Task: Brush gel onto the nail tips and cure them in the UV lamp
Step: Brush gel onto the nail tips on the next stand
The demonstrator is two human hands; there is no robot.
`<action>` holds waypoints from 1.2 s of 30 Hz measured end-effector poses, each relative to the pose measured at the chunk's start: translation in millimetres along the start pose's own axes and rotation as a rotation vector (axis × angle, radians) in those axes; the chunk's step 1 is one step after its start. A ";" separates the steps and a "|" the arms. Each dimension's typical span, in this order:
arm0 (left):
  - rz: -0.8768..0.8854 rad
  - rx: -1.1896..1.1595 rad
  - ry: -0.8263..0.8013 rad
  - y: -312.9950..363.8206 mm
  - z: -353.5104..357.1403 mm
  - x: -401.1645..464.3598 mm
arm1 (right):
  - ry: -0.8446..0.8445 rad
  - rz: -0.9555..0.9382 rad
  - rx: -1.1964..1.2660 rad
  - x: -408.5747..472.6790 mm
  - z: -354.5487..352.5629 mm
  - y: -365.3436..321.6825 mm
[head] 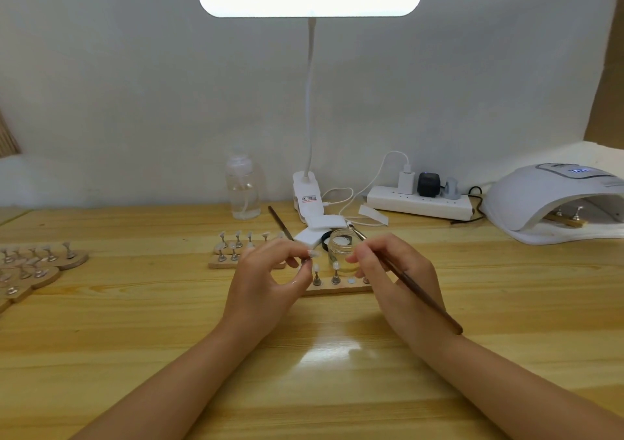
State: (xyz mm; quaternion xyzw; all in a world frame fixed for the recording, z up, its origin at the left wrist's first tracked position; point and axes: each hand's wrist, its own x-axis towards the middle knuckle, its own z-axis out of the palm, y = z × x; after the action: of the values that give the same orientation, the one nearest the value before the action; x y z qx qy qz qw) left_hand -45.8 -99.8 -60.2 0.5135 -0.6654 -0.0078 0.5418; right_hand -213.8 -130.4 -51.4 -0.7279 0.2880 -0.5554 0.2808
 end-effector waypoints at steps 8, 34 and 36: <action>0.060 -0.075 -0.054 3.7 0.4 -0.4 | -0.117 -0.157 -0.187 -2.4 2.6 5.2; 0.154 0.137 -0.117 6.0 2.5 -0.7 | -0.089 -0.231 -0.199 2.4 1.0 12.1; 0.088 0.163 -0.121 4.0 3.7 -0.5 | -0.085 -0.193 -0.212 6.2 -5.5 14.5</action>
State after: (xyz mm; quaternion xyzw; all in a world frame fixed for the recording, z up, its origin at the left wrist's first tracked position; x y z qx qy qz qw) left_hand -51.2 -99.6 -59.8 0.5247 -0.7172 0.0393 0.4569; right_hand -219.3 -145.2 -56.7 -0.8007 0.2614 -0.5148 0.1597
